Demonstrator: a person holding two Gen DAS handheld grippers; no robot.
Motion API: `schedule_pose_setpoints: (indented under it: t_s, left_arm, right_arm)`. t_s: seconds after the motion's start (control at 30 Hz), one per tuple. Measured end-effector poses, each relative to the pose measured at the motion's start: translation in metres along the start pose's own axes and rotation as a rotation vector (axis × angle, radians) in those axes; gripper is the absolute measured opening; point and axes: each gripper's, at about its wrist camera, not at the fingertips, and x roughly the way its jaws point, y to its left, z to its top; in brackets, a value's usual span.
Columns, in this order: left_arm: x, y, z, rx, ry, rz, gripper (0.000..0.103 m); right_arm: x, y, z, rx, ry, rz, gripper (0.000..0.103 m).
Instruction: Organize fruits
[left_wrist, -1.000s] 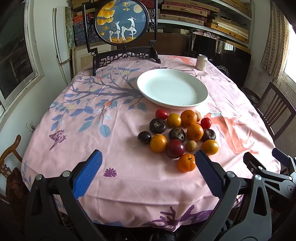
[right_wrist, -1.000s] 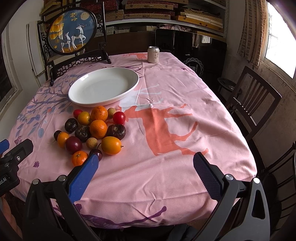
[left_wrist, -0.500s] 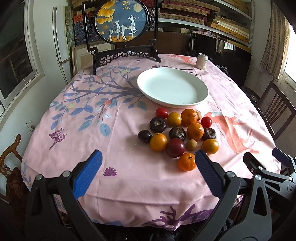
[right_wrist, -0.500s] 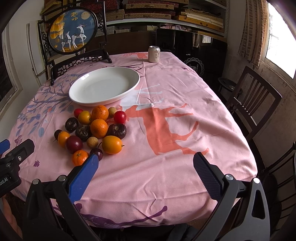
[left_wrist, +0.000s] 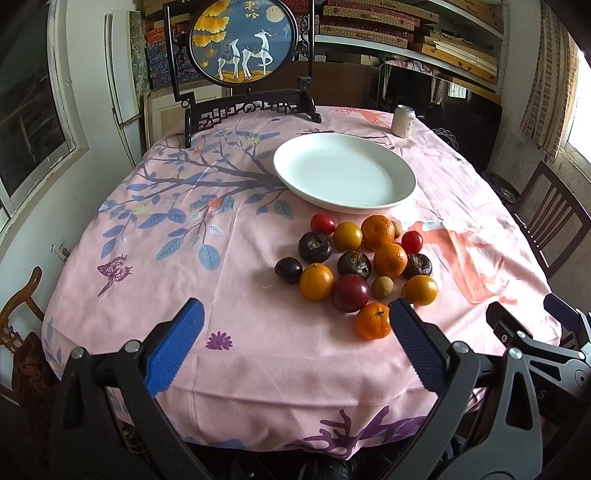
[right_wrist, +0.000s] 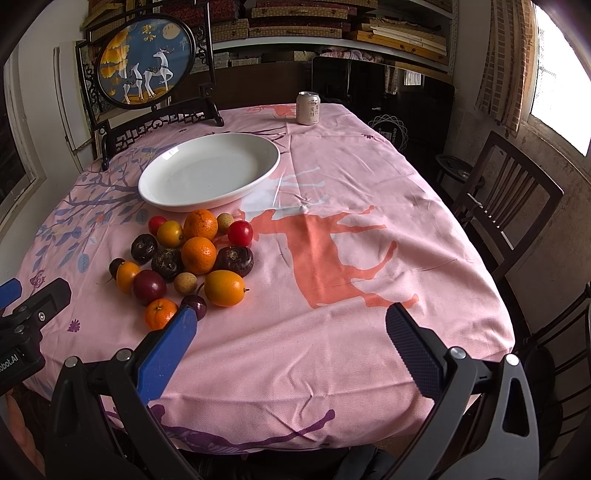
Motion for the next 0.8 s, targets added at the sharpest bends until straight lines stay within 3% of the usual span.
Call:
schedule_pose_setpoints:
  t_s: [0.33,0.43,0.6,0.67,0.7,0.77,0.8]
  left_arm:
    - [0.003,0.006,-0.008,0.002,-0.001,0.008,0.101]
    - [0.007,0.018,-0.019,-0.001,-0.002,0.031,0.101]
    - [0.019,0.045,-0.032,-0.044,0.04,0.061,0.101]
    - [0.025,0.051,-0.035,-0.05,0.066,0.07,0.101]
    - [0.028,0.054,-0.038,-0.05,0.075,0.076,0.101]
    - [0.034,0.055,-0.038,-0.052,0.095,0.079,0.101]
    - [0.036,0.056,-0.039,-0.052,0.1,0.079,0.101]
  right_arm:
    - [0.0,0.004,0.004,-0.003,0.002,0.012,0.102]
    - [0.006,0.009,-0.004,-0.028,0.017,0.056,0.102]
    - [0.021,0.02,-0.014,-0.09,0.051,0.229,0.101]
    - [0.028,0.028,-0.013,-0.122,0.043,0.266,0.089]
    - [0.033,0.031,-0.011,-0.137,0.049,0.257,0.08]
    - [0.049,0.032,-0.006,-0.137,0.07,0.248,0.074]
    - [0.057,0.031,-0.003,-0.129,0.085,0.256,0.065]
